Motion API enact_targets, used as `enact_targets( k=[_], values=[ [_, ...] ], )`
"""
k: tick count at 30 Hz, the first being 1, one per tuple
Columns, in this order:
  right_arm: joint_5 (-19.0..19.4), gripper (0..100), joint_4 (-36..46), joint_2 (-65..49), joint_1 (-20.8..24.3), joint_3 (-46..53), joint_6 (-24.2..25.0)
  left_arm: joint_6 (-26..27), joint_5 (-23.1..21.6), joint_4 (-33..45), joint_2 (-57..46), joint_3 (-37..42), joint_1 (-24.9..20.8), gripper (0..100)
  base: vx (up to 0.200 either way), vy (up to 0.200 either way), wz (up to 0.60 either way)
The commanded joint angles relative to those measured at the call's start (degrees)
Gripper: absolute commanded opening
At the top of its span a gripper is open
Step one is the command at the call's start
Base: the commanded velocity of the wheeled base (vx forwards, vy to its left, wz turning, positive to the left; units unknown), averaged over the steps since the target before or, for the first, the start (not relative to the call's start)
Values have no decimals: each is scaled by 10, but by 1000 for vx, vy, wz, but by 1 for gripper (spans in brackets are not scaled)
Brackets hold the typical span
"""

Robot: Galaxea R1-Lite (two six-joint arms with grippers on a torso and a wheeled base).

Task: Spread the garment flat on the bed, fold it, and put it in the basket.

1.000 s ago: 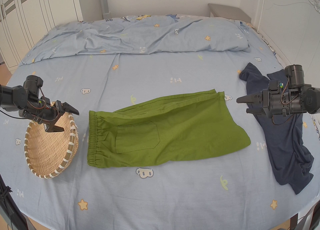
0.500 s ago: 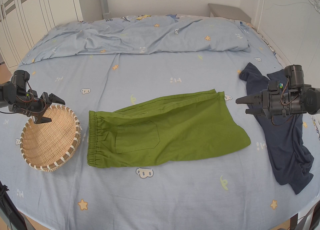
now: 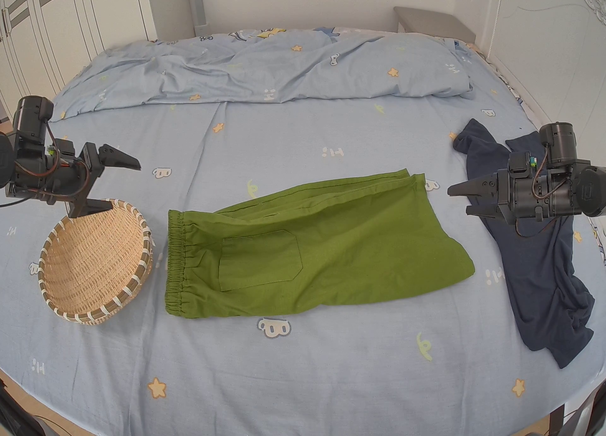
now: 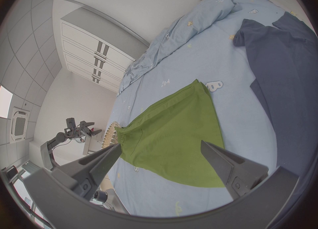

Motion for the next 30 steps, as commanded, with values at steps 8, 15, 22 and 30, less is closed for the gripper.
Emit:
enact_targets(
  k=[8,15,22,30],
  values=[
    [8,100,-1,-2,-3,0,1,-8,-2,-14,24,115,-130,100,0,0,0],
    [10,100,-1,-2,-4,0,1,-1,28,-56,55,148,-127,100,0,0,0],
    [10,100,-1,-1,-3,0,1,18,61,-57,48,145,-94,100,0,0,0],
    [11,100,-1,-1,-3,1,1,39,63,-57,55,133,-47,100,0,0,0]
  ],
)
